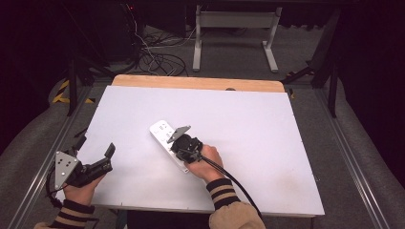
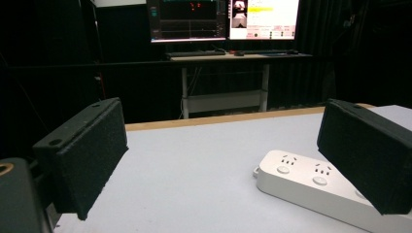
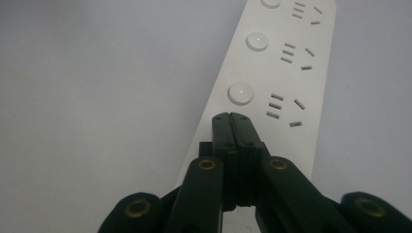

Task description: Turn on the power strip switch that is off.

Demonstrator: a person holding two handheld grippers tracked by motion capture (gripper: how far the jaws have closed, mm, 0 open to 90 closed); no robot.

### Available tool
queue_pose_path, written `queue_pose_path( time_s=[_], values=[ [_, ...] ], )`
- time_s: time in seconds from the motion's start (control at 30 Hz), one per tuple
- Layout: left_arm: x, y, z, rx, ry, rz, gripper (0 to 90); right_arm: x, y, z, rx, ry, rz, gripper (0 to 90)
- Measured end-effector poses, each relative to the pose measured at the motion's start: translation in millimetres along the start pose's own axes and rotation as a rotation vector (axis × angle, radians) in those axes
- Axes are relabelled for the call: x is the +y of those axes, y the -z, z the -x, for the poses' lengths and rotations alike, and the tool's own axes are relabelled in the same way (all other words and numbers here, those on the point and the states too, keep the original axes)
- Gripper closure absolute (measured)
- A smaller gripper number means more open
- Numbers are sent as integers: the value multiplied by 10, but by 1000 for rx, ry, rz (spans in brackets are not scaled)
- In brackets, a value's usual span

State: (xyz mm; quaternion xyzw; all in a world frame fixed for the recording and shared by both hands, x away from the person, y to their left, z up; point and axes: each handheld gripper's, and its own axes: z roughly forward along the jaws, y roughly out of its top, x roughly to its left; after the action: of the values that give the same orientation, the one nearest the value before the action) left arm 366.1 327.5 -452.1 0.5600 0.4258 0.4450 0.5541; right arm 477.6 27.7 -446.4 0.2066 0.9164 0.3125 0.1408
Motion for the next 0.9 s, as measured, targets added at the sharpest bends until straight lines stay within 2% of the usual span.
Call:
queue_pose_path(
  time_s=[0.23, 0.37, 0.9],
  values=[
    [-2, -2, 2, 2, 0, 0, 48, -47, -1, -15, -10, -35, 12, 900],
    [-2, -3, 3, 3, 0, 0, 48, -51, -7, -47, -30, -27, 7, 900],
    [-1, -1, 7, 6, -2, -2, 48, -64, -20, -80, -50, -46, 12, 900]
  ],
)
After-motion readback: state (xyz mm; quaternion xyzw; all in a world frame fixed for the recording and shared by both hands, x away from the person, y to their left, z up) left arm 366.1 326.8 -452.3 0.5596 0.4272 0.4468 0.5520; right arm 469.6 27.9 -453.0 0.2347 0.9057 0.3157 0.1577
